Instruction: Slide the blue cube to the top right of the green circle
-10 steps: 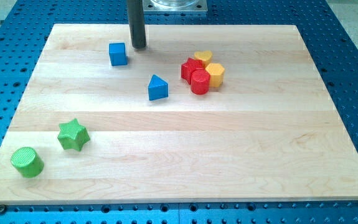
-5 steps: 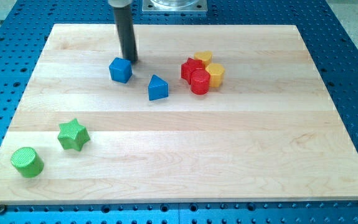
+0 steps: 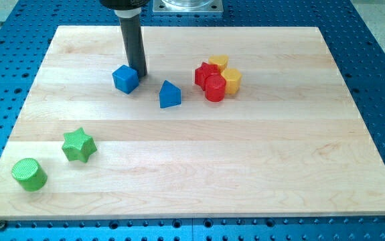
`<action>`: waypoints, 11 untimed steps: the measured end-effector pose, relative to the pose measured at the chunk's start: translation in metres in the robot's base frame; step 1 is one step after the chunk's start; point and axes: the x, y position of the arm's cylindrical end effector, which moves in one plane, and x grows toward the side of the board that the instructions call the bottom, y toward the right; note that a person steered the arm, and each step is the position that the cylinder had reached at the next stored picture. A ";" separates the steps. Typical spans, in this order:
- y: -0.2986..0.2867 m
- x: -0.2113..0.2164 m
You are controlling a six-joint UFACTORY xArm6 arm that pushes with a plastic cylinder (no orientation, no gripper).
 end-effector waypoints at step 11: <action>-0.099 0.137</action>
